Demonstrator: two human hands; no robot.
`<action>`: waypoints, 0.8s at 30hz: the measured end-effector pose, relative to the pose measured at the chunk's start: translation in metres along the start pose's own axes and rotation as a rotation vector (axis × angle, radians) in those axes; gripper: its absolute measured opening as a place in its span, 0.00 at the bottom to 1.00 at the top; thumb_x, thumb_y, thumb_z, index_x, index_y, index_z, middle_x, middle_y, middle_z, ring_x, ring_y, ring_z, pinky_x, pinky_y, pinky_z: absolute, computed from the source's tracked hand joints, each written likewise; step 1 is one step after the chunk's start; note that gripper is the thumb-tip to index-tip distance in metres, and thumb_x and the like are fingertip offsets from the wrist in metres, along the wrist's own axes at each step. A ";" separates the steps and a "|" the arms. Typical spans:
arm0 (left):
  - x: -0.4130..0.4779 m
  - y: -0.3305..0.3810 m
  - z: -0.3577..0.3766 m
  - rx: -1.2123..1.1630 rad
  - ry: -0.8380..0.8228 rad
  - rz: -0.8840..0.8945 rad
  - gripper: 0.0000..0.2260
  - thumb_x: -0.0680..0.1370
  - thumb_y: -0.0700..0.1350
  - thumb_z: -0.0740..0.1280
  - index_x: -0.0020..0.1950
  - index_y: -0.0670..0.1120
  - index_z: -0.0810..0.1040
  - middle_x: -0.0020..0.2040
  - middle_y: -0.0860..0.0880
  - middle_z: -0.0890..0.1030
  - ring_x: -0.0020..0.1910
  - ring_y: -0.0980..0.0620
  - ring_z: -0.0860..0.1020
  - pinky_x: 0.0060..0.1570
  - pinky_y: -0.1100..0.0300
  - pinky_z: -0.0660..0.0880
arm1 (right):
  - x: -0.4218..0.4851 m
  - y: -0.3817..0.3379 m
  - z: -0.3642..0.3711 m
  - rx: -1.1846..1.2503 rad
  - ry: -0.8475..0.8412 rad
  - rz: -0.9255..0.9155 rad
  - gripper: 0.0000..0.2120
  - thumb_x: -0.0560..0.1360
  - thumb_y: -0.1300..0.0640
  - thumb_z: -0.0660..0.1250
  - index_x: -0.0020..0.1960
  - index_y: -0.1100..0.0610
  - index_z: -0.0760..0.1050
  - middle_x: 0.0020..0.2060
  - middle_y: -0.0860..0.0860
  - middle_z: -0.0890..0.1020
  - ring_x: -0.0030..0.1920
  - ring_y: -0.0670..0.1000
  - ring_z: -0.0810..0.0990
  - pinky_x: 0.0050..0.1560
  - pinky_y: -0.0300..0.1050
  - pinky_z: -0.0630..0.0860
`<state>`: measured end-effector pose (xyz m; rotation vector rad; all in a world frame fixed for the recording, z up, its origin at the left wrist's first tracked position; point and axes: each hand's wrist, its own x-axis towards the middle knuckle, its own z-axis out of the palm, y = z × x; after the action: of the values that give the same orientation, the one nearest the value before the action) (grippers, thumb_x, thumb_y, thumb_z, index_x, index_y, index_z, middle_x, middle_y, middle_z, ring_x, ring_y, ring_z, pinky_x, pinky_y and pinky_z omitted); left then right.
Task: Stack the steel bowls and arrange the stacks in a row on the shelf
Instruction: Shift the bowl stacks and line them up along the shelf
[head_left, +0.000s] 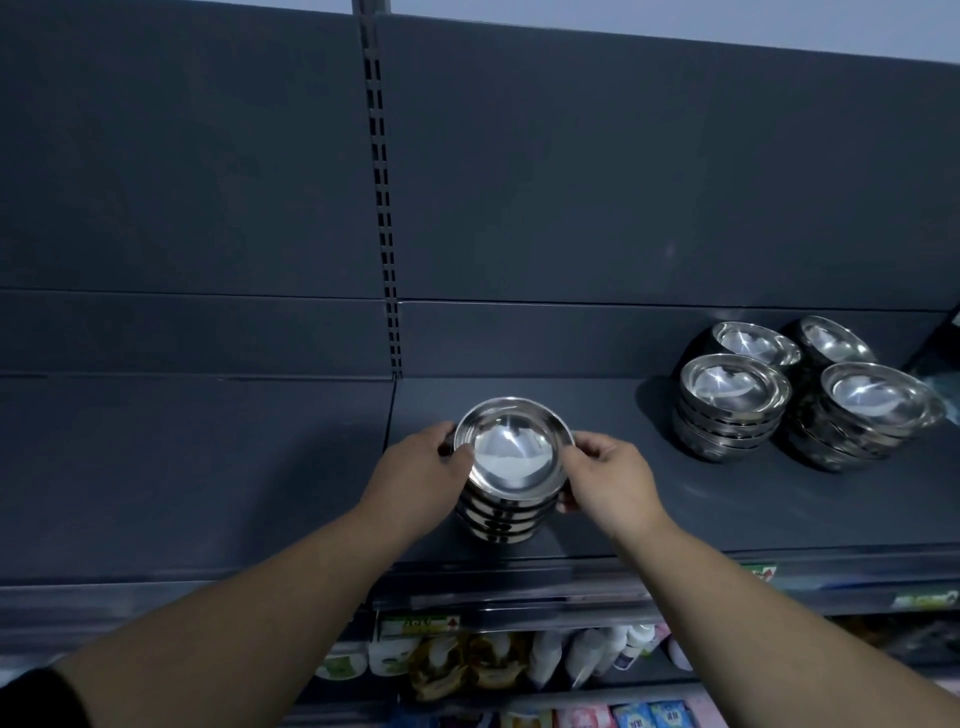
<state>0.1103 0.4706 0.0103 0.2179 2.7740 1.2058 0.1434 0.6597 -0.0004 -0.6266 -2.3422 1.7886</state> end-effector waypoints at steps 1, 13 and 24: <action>-0.001 0.001 0.000 -0.004 0.006 0.013 0.15 0.80 0.51 0.60 0.66 0.53 0.75 0.53 0.55 0.80 0.49 0.57 0.75 0.49 0.64 0.67 | 0.001 0.000 0.001 0.033 0.006 0.001 0.10 0.75 0.62 0.64 0.54 0.56 0.80 0.37 0.54 0.83 0.24 0.49 0.76 0.31 0.48 0.80; -0.006 -0.004 0.003 -0.098 0.019 0.029 0.15 0.80 0.52 0.60 0.66 0.56 0.74 0.53 0.58 0.79 0.52 0.59 0.76 0.43 0.71 0.68 | -0.001 0.012 -0.004 -0.082 0.024 -0.082 0.18 0.71 0.46 0.72 0.60 0.48 0.80 0.51 0.48 0.83 0.39 0.45 0.78 0.51 0.45 0.78; -0.008 -0.035 0.012 -0.226 -0.112 0.067 0.42 0.63 0.50 0.81 0.71 0.62 0.65 0.65 0.59 0.75 0.64 0.59 0.74 0.62 0.61 0.73 | -0.005 0.021 -0.014 -0.200 -0.314 -0.218 0.44 0.61 0.59 0.82 0.72 0.44 0.66 0.59 0.39 0.79 0.62 0.36 0.74 0.58 0.26 0.70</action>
<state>0.1165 0.4543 -0.0230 0.3474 2.5295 1.4612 0.1584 0.6749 -0.0157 -0.1049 -2.6923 1.6718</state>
